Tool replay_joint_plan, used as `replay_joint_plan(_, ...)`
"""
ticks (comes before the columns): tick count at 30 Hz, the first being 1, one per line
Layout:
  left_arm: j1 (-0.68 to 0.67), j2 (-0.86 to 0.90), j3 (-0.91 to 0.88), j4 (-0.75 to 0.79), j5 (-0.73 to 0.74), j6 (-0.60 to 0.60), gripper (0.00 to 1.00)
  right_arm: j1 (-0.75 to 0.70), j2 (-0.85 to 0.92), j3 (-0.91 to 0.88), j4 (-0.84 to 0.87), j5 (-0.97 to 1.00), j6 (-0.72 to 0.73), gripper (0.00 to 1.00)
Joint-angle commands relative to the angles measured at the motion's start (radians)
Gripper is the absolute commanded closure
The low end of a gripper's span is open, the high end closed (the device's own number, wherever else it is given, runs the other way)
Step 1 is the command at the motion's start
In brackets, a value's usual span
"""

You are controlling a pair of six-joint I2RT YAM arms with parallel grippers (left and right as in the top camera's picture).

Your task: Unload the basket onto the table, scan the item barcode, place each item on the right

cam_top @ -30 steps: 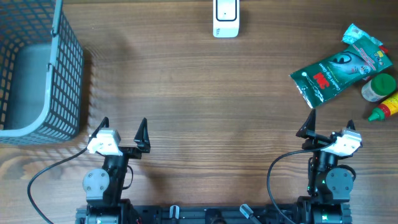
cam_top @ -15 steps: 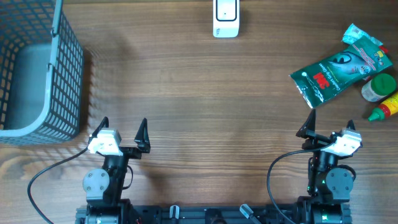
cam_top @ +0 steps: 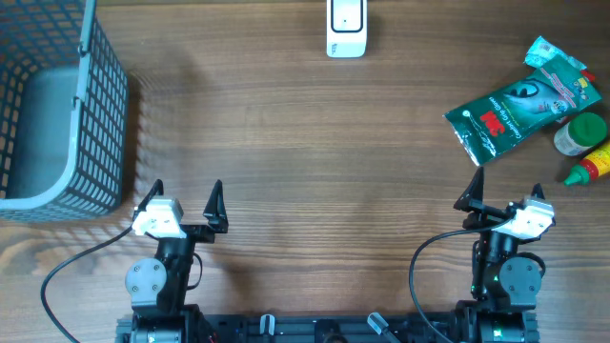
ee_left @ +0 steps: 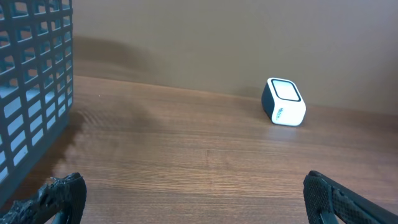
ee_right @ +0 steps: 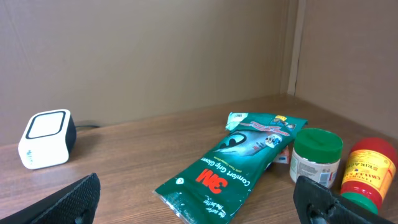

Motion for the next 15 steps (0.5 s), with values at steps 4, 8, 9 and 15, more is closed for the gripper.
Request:
replay_joint_plan(4,0.005,-0.011,-0.008,-0.001,-0.013,0.023,0.0,0.0,-0.01,0.0,0.004,-0.016,-0.013,0.0)
replay_joint_plan(8,0.005,-0.011,-0.008,-0.001,-0.013,0.023,0.0,0.0,-0.01,0.0,0.005,-0.043,-0.002,0.0)
replay_joint_plan(9,0.005,-0.011,-0.008,-0.001,-0.013,0.023,0.0,0.0,-0.01,0.0,0.005,-0.063,-0.002,0.0)
replay_joint_plan(15,0.005,-0.011,-0.008,-0.001,-0.013,0.023,0.0,0.0,-0.01,0.0,-0.019,-0.286,-0.064,0.0)
